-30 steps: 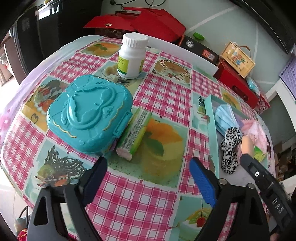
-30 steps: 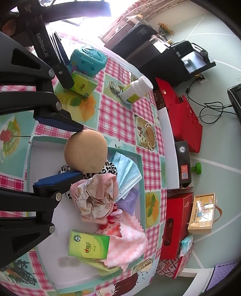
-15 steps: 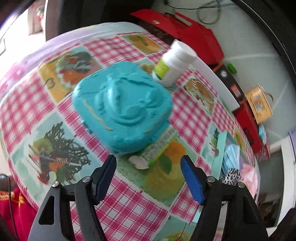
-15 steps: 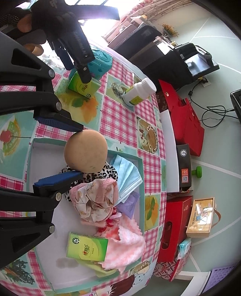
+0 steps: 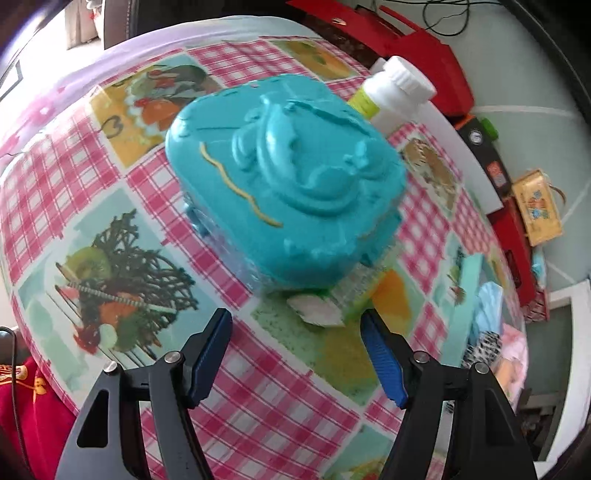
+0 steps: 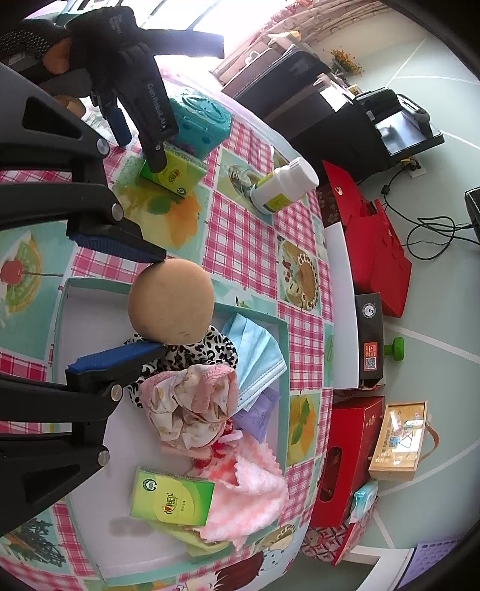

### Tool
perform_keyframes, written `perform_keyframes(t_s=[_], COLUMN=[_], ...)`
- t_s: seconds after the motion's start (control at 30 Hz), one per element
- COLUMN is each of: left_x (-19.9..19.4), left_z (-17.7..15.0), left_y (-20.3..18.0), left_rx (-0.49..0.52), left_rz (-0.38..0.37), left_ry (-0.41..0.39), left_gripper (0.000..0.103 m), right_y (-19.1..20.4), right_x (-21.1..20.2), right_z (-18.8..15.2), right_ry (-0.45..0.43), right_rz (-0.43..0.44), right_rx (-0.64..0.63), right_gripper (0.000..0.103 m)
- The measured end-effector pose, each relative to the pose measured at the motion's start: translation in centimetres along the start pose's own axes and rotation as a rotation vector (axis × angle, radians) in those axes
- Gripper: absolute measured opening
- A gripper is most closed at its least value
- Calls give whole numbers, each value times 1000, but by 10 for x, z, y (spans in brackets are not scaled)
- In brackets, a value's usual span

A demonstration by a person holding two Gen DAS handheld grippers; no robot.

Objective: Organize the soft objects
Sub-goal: 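Grasp the green tissue pack beside the teal box with the left tool while the right tool holds the sponge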

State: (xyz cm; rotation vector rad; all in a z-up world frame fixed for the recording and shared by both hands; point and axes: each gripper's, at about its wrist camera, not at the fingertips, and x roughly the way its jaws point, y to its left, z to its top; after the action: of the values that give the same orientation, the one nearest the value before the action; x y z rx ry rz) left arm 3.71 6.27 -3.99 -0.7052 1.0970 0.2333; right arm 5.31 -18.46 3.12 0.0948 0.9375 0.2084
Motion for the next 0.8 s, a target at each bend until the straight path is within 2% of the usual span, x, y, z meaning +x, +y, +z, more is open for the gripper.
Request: perform_keyframes(t_s=[0.13,0.2,0.27,0.5,0.63,0.8], left_x=[-15,-21,-23,-21,-16,-3], left_z=[-3,0,4,6,7,-3], left_y=[3,12,19,21,7,-14], left_rx=[-13,-71,-105,-111,-56,56], left_rz=[-3,4,11,9,-3,-11], left_ry=[-57,-93,-103,-96,-75,5], left_gripper=[73,73,73,73,73,73], right_y=[1,2,4,7,6,4], right_x=[1,2,3,6,5,5], right_z=[0,-1,-1,-2,-2,-2], right_ry=[3,6,8,16,17,16], right_rz=[-1,-1,-2,-6,-8,-10], right_rx=[-3,-8,-15,-30,-28,-20], right_gripper=[47,47,47,47,47,47])
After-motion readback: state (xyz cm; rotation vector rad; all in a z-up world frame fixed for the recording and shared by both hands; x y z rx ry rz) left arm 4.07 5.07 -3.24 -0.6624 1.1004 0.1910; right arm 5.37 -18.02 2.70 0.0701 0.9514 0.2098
